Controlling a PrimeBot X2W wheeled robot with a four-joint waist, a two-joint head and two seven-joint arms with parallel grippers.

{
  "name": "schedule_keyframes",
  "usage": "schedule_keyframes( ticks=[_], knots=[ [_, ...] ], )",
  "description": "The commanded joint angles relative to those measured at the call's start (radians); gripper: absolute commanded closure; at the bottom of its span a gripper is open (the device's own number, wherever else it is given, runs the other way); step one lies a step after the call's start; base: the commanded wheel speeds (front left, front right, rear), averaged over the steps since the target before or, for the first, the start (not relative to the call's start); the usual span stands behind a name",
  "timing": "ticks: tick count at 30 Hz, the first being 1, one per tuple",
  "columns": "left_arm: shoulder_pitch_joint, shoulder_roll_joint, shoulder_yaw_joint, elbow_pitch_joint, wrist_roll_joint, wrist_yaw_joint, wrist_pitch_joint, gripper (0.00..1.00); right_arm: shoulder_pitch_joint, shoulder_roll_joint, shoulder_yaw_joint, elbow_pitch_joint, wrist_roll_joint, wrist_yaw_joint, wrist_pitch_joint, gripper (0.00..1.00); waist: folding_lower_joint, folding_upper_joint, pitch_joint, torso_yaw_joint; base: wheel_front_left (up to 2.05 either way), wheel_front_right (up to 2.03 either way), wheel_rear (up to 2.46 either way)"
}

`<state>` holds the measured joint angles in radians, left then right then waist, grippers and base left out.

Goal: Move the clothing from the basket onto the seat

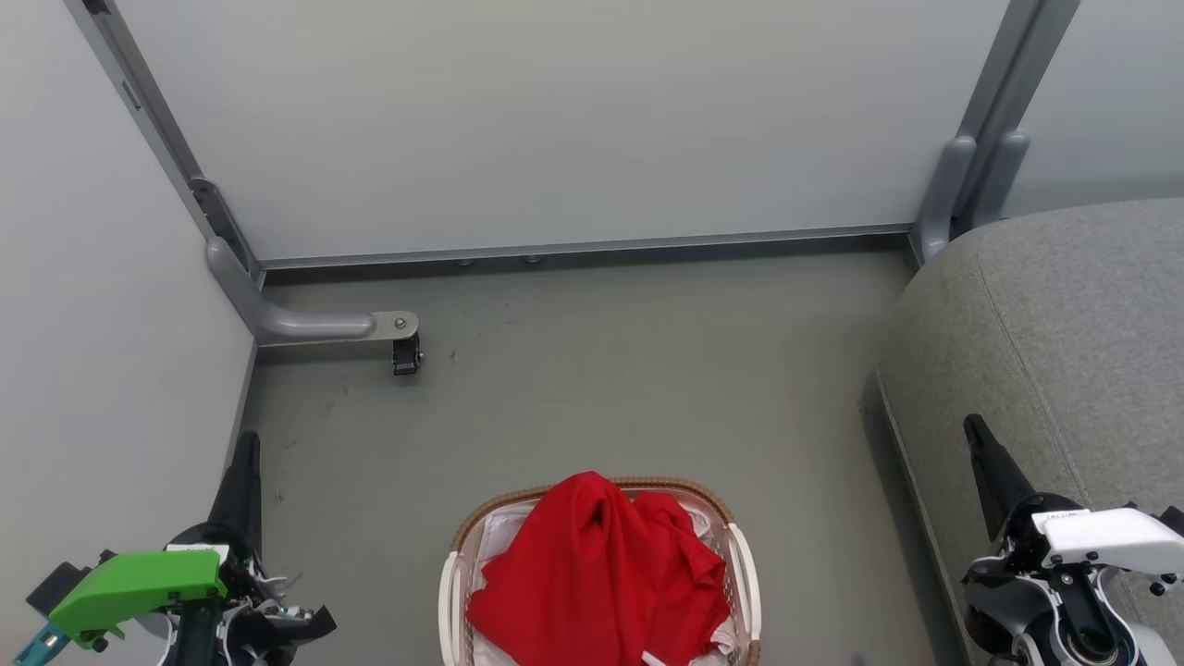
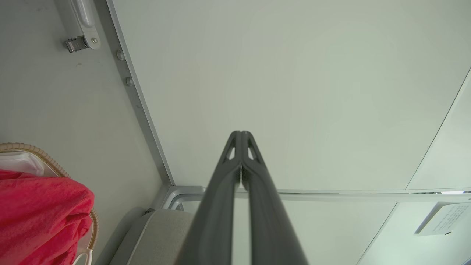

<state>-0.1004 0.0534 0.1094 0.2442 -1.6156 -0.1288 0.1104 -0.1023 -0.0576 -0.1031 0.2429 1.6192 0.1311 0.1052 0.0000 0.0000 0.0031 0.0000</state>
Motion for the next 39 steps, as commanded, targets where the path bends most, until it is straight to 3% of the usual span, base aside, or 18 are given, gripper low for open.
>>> schedule_keyframes(
  ticks=[1,5,6,22,39],
  knots=[
    [-0.015,0.0,0.004,0.0,0.008,-0.004,0.001,1.0,-0.009,-0.001,-0.003,0.003,-0.001,-0.001,0.001,1.0,0.0,0.0,0.0,0.0,0.0,0.0,0.0],
    [-0.015,0.0,0.004,0.0,0.008,-0.004,0.002,1.0,-0.009,-0.001,-0.003,0.003,-0.002,-0.001,0.002,1.0,0.0,0.0,0.0,0.0,0.0,0.0,0.0],
    [0.0,0.0,0.001,0.0,0.0,0.0,0.0,0.0,0.0,0.001,-0.001,0.0,0.0,0.0,0.0,0.0,0.0,0.0,0.0,0.0,0.0,0.0,0.0],
    [0.006,0.005,-0.02,0.034,0.038,0.001,-0.053,0.0,-0.001,-0.03,0.047,0.016,-0.071,0.0,-0.059,0.0,0.0,0.0,0.004,0.001,0.0,0.0,0.0],
    [-0.018,0.027,-0.042,0.045,0.45,0.0,-0.133,0.0,-0.043,-0.043,0.053,0.008,-0.443,0.0,-0.131,0.0,0.0,0.0,0.013,0.004,0.0,0.0,0.0]
  ],
)
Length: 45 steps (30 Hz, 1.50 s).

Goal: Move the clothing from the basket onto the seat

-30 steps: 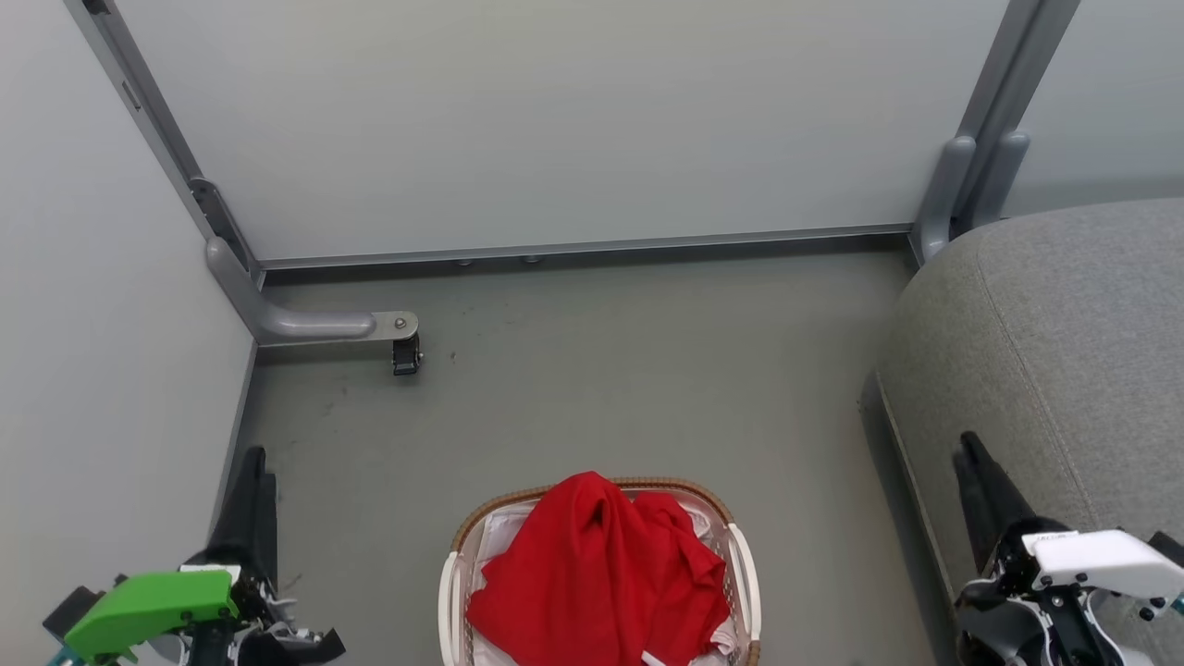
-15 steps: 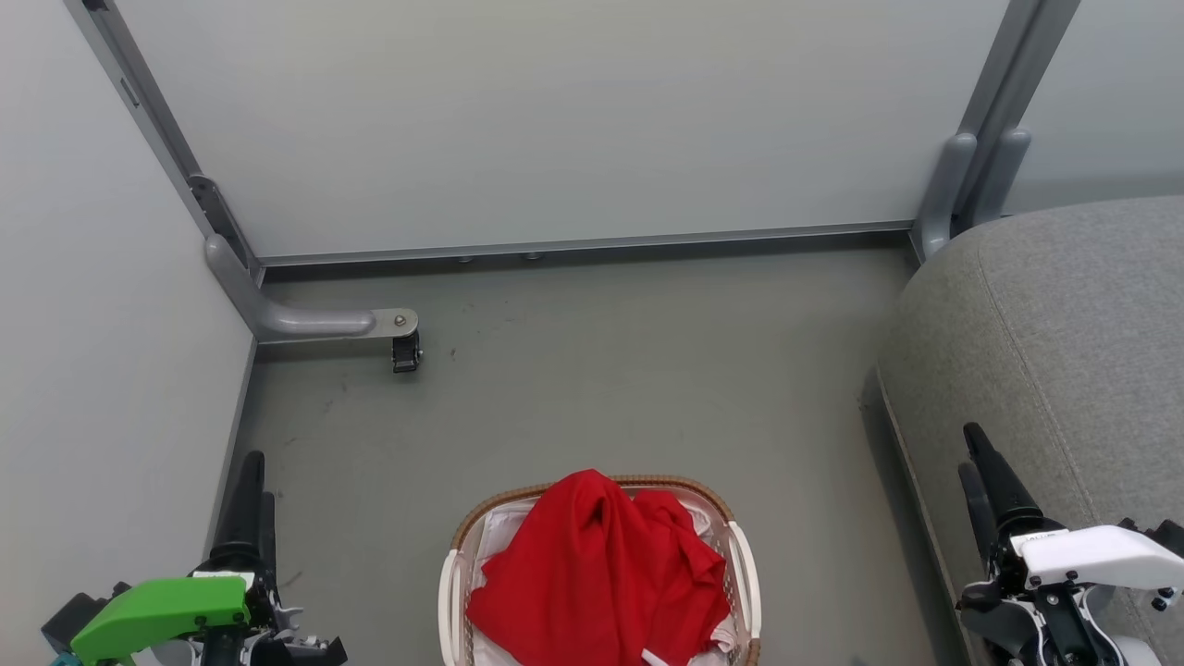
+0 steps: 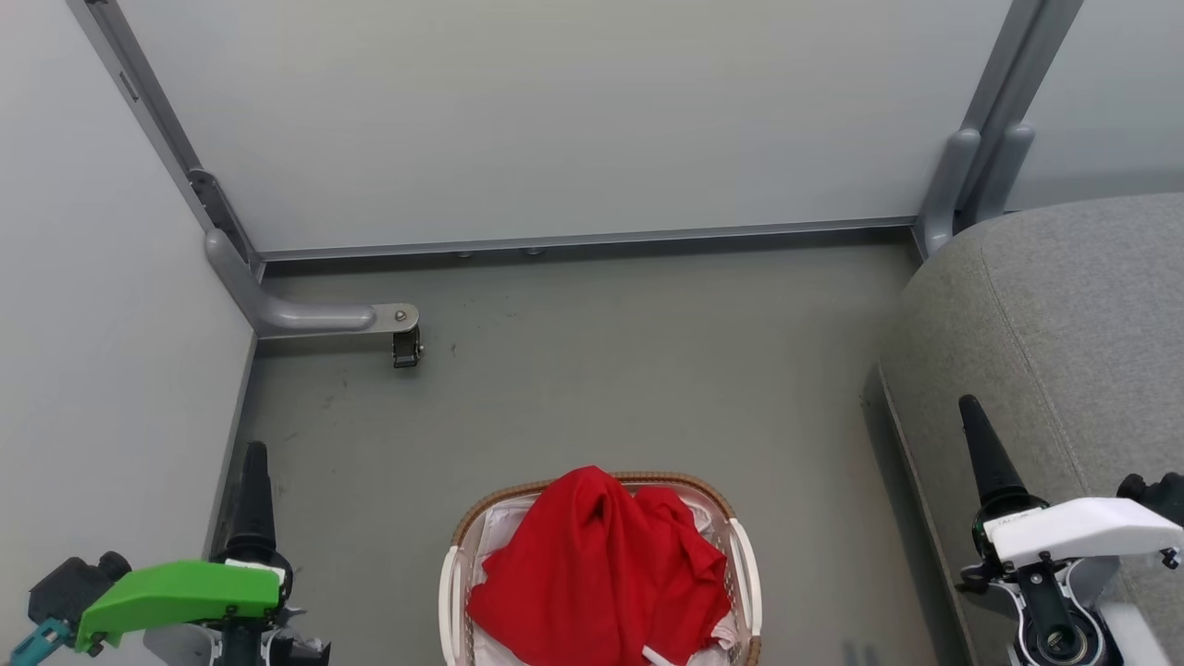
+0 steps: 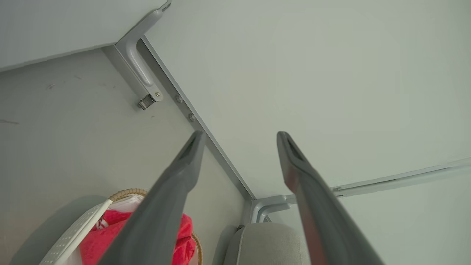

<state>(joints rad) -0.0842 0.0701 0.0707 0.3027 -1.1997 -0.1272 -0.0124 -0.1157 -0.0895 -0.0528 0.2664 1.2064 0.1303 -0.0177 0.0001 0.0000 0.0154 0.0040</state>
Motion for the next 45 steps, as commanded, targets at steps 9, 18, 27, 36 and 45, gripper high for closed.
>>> schedule_keyframes(
  ticks=[9,18,27,36,45],
  knots=[
    [-0.034,0.026,-0.055,-0.008,0.209,-0.002,-0.043,0.0,-0.038,-0.018,0.03,-0.012,-0.217,0.001,-0.041,0.0,0.0,0.0,0.0,0.001,0.0,0.0,0.0],
    [-0.031,0.045,-0.114,0.013,0.334,-0.002,-0.073,0.0,-0.036,-0.03,0.068,0.02,-0.369,0.001,-0.07,0.0,0.0,0.0,-0.001,0.002,0.0,0.0,0.0],
    [-0.023,0.049,-0.117,0.026,0.501,0.001,-0.1,0.0,-0.034,-0.033,0.092,0.043,-0.493,0.001,-0.097,0.0,0.0,0.0,0.0,0.002,0.0,0.0,0.0],
    [-0.007,0.05,-0.12,0.028,0.627,0.0,-0.125,0.0,-0.04,-0.024,0.087,0.04,-0.6,0.001,-0.121,0.0,0.0,0.0,0.001,0.0,0.0,0.0,0.0],
    [0.004,0.047,-0.122,0.03,0.726,-0.001,-0.149,0.0,-0.04,-0.019,0.075,0.05,-0.705,0.001,-0.145,0.0,0.0,0.0,-0.003,-0.001,0.0,0.0,0.0]
  ],
)
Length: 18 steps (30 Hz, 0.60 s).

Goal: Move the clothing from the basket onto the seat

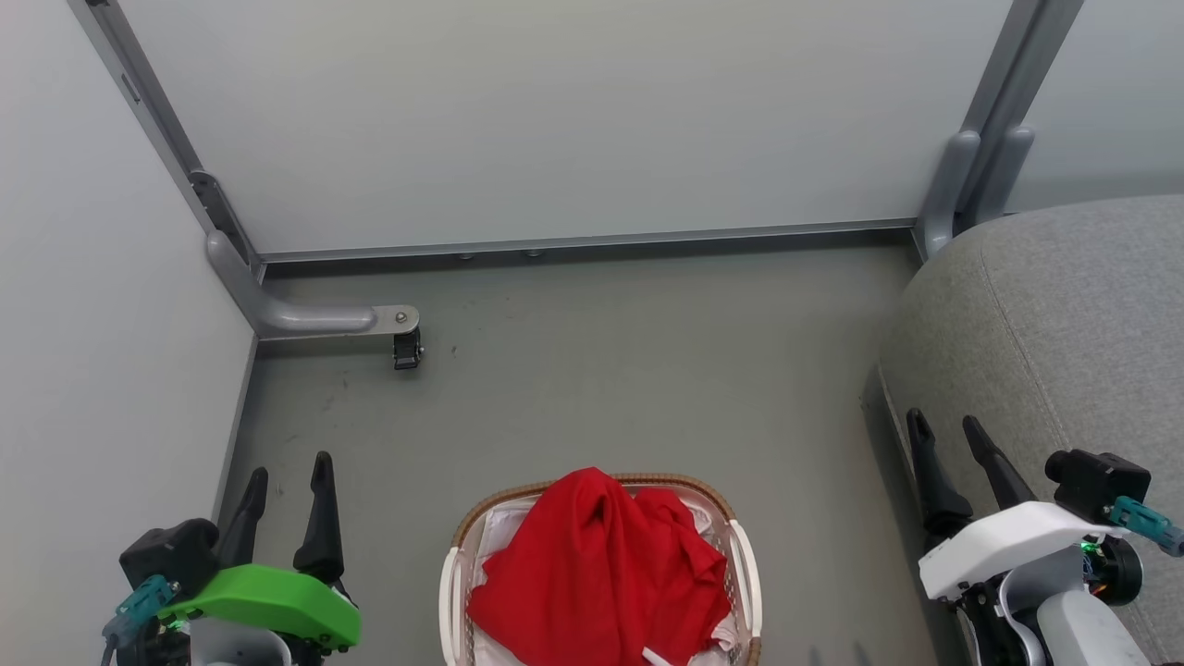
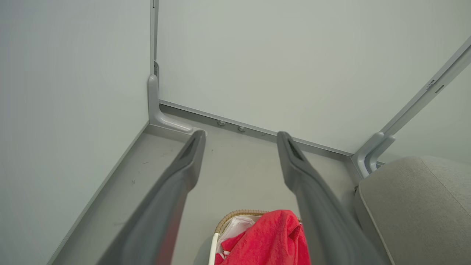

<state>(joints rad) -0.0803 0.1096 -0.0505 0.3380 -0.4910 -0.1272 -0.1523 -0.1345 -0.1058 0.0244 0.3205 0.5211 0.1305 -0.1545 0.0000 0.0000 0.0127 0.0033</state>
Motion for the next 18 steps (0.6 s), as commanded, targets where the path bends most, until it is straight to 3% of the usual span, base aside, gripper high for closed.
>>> schedule_keyframes(
  ticks=[1,18],
  knots=[
    [0.001,0.007,-0.001,-0.006,0.029,-0.001,-0.012,0.0,-0.02,-0.001,-0.004,-0.002,-0.031,0.0,-0.011,0.0,0.0,0.0,-0.001,0.0,0.0,0.0,0.0],
    [0.026,-0.013,0.013,-0.029,0.177,-0.004,-0.051,0.0,-0.021,-0.005,0.006,0.04,-0.186,0.0,-0.051,0.0,0.0,0.0,-0.004,0.003,0.0,0.0,0.0]
  ],
)
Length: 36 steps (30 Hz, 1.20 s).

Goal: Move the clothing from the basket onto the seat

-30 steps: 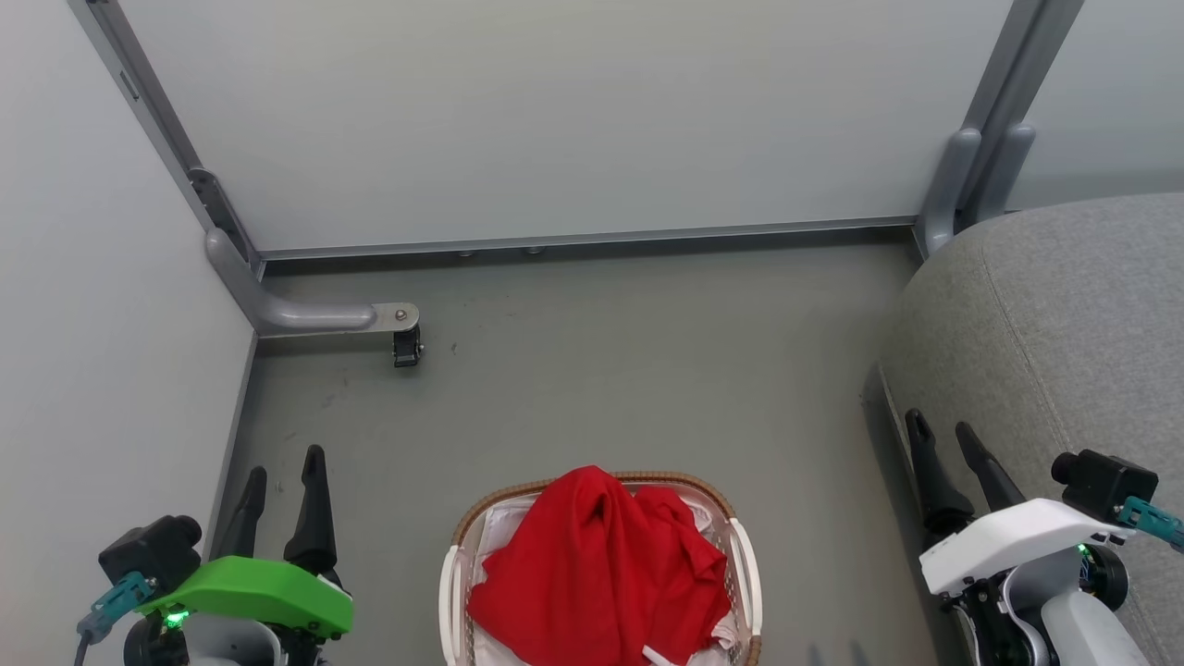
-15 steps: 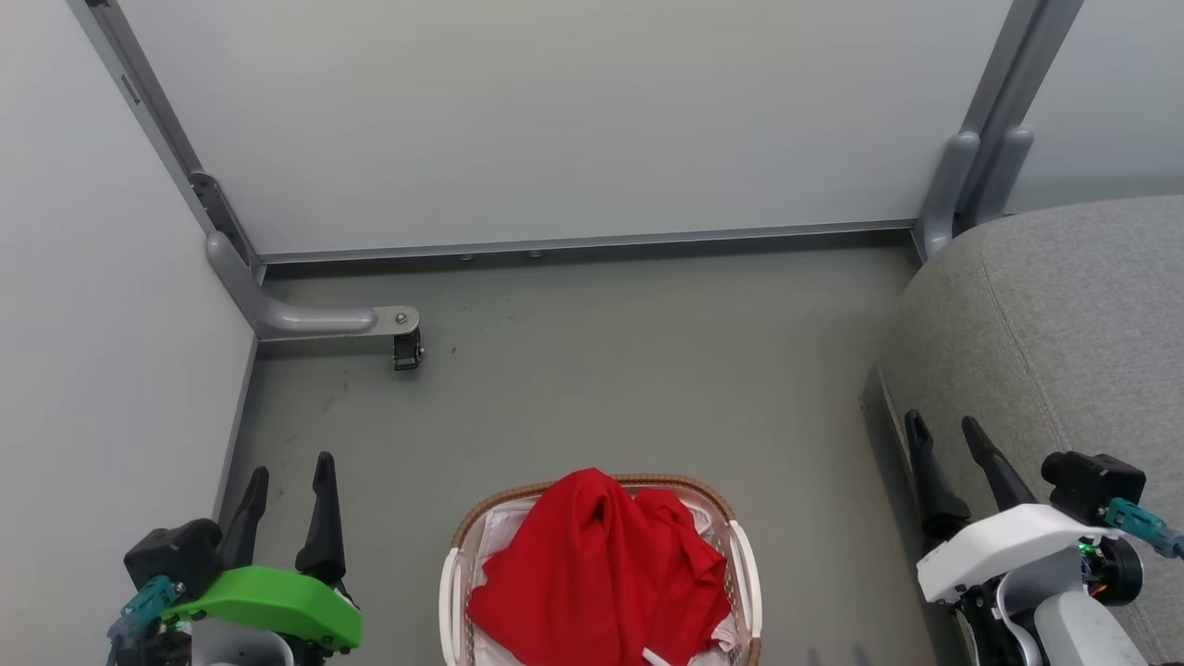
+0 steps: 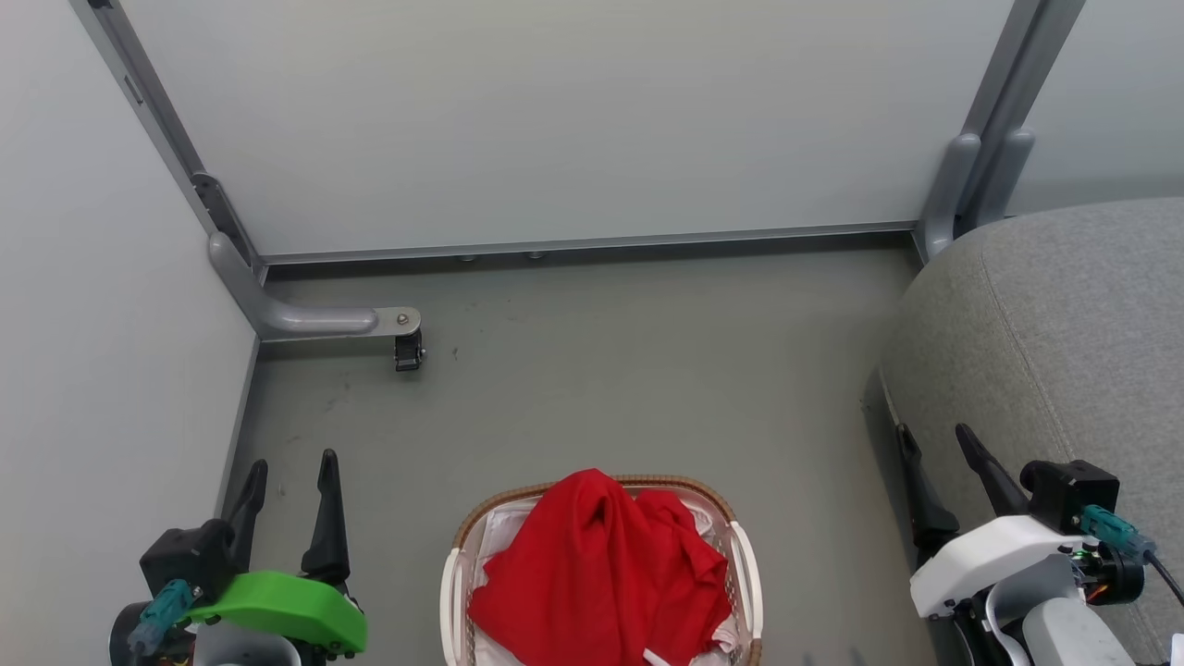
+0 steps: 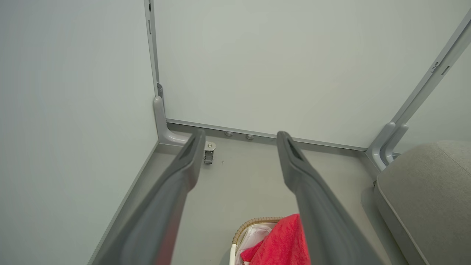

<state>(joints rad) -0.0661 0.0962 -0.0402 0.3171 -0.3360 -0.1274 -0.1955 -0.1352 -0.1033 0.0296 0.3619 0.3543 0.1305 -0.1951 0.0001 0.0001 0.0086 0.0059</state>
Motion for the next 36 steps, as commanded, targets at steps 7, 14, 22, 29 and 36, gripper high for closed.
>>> schedule_keyframes(
  ticks=[7,14,22,29,36],
  knots=[
    [0.026,-0.014,-0.005,-0.002,0.065,-0.004,-0.023,0.0,-0.021,0.002,0.0,-0.003,-0.061,0.0,-0.023,0.0,0.0,-0.0001,-0.001,0.004,0.0,0.0,0.0],
    [0.008,-0.017,-0.075,0.031,0.098,-0.004,-0.036,0.0,-0.035,0.0,0.016,-0.006,-0.096,0.0,-0.037,0.0,0.0,-0.0001,0.041,-0.011,0.0,0.0,0.0],
    [-0.152,-0.029,-0.236,0.152,0.104,-0.004,-0.053,0.0,-0.12,0.001,0.047,-0.049,-0.152,0.0,-0.054,0.0,-0.0001,-0.0001,0.211,-0.093,0.0,0.0,0.0],
    [-0.32,-0.005,-0.363,0.282,0.102,-0.004,-0.064,0.0,-0.196,0.01,0.078,-0.088,-0.208,0.0,-0.066,0.0,-0.0001,-0.0001,0.376,-0.164,0.0,0.0,0.0],
    [-0.456,0.019,-0.431,0.467,0.093,-0.005,-0.069,0.0,-0.237,0.019,0.132,-0.102,-0.257,0.0,-0.071,0.0,-0.0001,-0.0001,0.522,-0.217,0.0,0.0,0.0]
  ],
)
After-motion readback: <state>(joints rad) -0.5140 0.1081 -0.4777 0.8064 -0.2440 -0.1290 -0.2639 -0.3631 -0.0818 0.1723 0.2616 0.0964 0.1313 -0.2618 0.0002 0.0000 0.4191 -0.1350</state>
